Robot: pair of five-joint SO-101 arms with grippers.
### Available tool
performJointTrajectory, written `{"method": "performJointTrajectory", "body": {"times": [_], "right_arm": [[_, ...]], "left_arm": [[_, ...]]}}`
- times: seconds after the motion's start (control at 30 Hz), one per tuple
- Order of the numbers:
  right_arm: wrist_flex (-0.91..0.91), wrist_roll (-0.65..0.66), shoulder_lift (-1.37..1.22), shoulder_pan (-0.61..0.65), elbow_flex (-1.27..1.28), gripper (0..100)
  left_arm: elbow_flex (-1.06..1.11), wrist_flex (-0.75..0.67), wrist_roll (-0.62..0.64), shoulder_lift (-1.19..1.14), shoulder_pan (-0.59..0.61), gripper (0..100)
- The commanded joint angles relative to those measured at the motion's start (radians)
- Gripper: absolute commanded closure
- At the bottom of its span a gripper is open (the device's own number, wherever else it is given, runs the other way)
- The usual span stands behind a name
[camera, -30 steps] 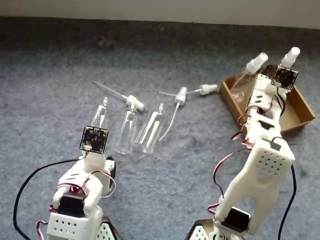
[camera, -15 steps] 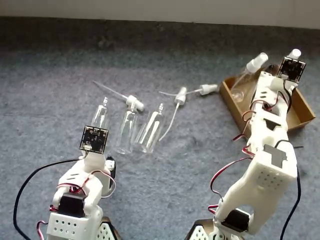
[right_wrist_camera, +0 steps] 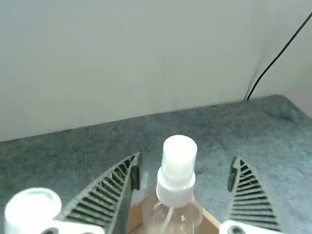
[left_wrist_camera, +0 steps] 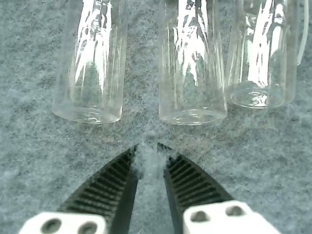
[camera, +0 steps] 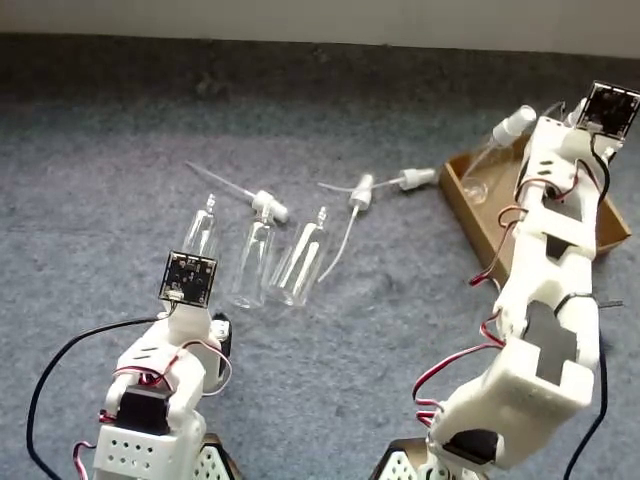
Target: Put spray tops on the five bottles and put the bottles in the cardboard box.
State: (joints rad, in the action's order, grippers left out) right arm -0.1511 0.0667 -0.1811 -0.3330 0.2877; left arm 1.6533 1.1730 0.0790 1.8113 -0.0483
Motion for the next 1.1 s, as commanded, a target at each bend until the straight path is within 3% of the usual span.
{"method": "performJointTrajectory", "body": {"times": [0.0, 0.53, 0.8, 1.0, 1.07], "right_arm": [[0.102, 0.003, 0.151, -0.015, -0.015, 74.9], [0.673, 0.011, 0.707, 0.036, -0.008, 74.9], [1.07, 0.011, 0.849, 0.272, -0.015, 74.9], [1.267, -0.009, 0.852, 0.529, -0.016, 74.9], [1.283, -0.078, 0.852, 0.591, -0.016, 74.9]], "left_arm": [[-0.002, -0.011, 0.006, 0.008, 0.008, 99], [-0.013, -0.017, 0.006, 0.008, 0.033, 99], [-0.044, -0.075, 0.011, 0.008, 0.196, 99], [-0.044, -0.081, 0.011, 0.008, 0.203, 99], [-0.044, -0.081, 0.011, 0.008, 0.203, 99]]}}
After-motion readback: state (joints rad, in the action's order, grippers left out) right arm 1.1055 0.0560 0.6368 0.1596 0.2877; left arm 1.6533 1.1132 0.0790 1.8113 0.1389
